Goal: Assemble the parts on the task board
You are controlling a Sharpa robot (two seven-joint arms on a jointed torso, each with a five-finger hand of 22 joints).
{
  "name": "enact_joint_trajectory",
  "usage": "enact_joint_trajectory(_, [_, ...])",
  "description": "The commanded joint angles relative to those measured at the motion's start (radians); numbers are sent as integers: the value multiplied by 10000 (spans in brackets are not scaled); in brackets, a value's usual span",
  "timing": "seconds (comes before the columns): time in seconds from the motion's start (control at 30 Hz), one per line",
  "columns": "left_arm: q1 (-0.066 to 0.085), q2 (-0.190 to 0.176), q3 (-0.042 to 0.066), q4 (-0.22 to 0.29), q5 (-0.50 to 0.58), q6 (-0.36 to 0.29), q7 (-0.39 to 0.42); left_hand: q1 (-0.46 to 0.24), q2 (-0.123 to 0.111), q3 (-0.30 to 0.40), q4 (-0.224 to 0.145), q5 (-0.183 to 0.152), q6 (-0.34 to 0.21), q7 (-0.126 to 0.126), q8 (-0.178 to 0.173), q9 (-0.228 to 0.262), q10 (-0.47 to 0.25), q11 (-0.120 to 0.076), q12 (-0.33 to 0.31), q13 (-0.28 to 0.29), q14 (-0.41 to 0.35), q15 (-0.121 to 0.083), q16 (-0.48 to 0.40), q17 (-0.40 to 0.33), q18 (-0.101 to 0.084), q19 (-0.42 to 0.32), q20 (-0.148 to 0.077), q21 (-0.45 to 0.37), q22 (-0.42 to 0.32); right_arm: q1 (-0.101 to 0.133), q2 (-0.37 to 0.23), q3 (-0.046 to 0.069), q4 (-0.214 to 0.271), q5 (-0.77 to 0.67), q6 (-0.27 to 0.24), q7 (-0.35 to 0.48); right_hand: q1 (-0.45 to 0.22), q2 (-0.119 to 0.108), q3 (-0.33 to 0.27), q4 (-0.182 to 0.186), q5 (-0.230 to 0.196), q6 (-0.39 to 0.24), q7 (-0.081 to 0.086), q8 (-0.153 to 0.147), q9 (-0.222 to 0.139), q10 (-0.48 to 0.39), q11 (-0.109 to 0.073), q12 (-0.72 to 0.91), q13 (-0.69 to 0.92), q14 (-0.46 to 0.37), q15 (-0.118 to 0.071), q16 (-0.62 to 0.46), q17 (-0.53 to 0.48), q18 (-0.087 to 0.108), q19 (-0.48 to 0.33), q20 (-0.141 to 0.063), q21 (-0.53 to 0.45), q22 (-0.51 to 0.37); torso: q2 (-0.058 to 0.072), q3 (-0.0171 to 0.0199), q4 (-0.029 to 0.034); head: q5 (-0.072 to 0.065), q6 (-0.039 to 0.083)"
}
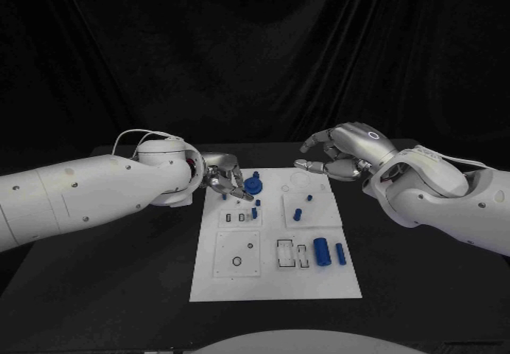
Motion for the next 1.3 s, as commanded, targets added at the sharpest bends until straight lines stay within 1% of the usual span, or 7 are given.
enact_joint_trajectory(0.03, [30,185,8,-76,-132,902,-352,-32,26,38,21,-74,459,127,173,23,1053,57,-11,2627,1038,66,26,2628,66,51,143,-37,1650,-28,-37,9,51,42,160,-405,230,19,95,-19,205,4,20,59,-13,865,45,-17,2347,702,81,68,783,92,256,-25,77,1957,-85,59,-4,-34,-81])
enact_joint_trajectory(0.1, [33,297,8,-132,-133,1090,-509,-206,56,34,28,-138,1827,5,913,402,1053,152,-11,2627,1038,189,26,2628,58,93,233,-20,1708,-31,-43,9,53,69,197,-430,309,32,112,-22,282,6,22,73,-17,873,45,-9,2357,705,83,77,800,86,269,-25,100,1969,-101,77,-5,-39,-113])
enact_joint_trajectory(0.17, [36,441,8,-227,-133,1377,-773,-263,64,30,32,-146,2001,-57,1023,493,1053,108,-11,2627,1038,156,26,2628,54,120,222,-8,1737,-34,-36,9,42,111,242,-453,313,33,114,-22,286,6,22,74,-17,874,45,-8,2358,706,83,78,803,86,271,-25,103,1970,-115,101,-10,-27,-140])
enact_joint_trajectory(0.2, [36,500,8,-274,-133,1494,-881,-556,138,-23,6,-258,2574,-259,1408,801,1053,-48,-11,2627,1038,52,26,2628,41,188,142,25,1806,-38,-32,9,37,124,262,-463,348,47,126,-23,325,14,23,84,-17,883,45,3,2371,707,83,81,808,83,277,-26,113,1975,-122,114,-14,-22,-163])
enact_joint_trajectory(0.43, [31,994,7,-801,-133,2102,-1503,-762,136,43,6,159,3066,-676,2295,2201,1053,-441,-11,2627,1038,-334,26,2628,16,285,-240,51,1906,-136,-33,9,21,258,341,-488,509,79,155,-19,453,177,47,197,1,979,64,126,2519,751,94,185,1008,41,361,-21,295,2044,-114,171,-51,62,-240])
enact_joint_trajectory(0.8, [-53,1732,4,-1659,-132,2062,-1731,-817,88,123,34,170,3005,-786,2616,3017,1053,-561,-11,2627,1038,-465,26,2628,8,326,-372,51,1941,-239,-35,9,-34,576,438,-475,642,112,194,-33,567,243,61,239,-3,991,80,141,2537,757,107,201,1026,36,376,-13,318,2057,-124,167,-14,54,-385])
enact_joint_trajectory(1.3, [-504,2380,4,-2272,-131,1378,-2011,-1329,283,129,9,-205,3078,-904,2922,3990,1053,-671,-11,2627,1038,-572,26,2628,35,257,-477,-31,1867,-257,27,9,-140,763,587,-463,829,158,260,-48,638,275,73,259,-16,989,96,138,2533,753,121,197,1010,37,378,-2,315,2058,-153,156,-16,141,-731])
